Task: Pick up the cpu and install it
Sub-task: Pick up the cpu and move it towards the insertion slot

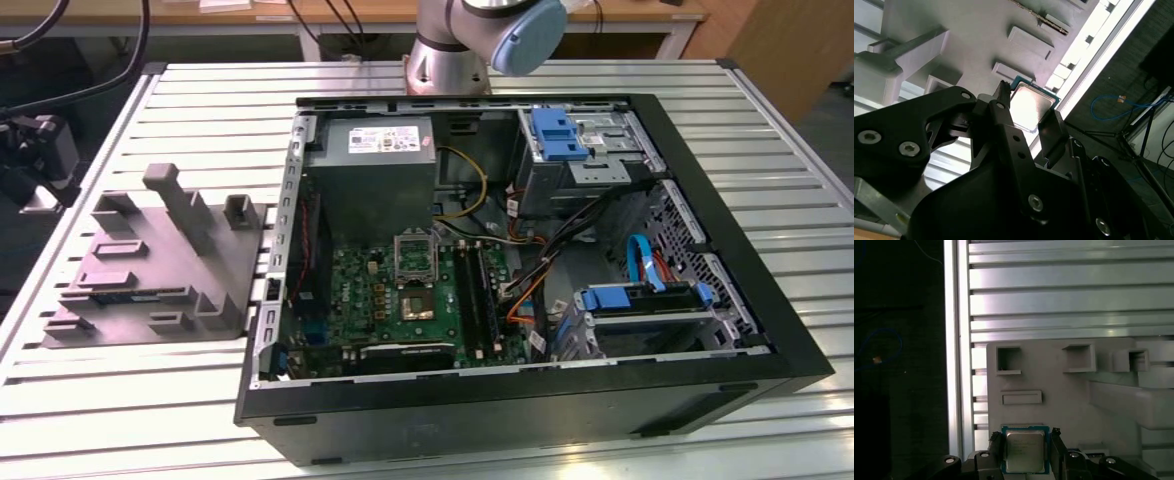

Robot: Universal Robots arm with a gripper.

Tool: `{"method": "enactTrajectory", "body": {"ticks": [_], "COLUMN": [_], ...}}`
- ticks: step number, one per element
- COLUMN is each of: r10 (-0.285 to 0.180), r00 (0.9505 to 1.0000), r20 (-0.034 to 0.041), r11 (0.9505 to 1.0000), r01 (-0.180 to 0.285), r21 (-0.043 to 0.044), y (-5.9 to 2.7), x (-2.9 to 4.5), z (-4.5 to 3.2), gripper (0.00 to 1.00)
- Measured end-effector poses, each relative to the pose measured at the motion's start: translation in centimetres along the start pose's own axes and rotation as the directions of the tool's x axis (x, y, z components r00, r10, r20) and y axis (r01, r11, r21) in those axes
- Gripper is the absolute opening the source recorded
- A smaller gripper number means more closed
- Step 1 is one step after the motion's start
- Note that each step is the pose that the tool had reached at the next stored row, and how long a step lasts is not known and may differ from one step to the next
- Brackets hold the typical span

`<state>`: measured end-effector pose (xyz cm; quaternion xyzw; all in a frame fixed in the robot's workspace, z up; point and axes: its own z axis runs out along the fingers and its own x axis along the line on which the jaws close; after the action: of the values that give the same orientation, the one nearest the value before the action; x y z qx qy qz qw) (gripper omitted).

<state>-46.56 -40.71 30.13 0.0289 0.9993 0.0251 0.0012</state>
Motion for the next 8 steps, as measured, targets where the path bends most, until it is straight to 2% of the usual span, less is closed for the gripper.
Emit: {"method": "enactTrajectory", "body": {"ticks": [8], "r10": [0.0], "r00": [1.0], "r20": [0.0], "r11": [1.0], "r01": [0.0], "r21": [0.0001], "y": [0.06], "x": [0.0], "z": [-1.08], "gripper": [0.47]}}
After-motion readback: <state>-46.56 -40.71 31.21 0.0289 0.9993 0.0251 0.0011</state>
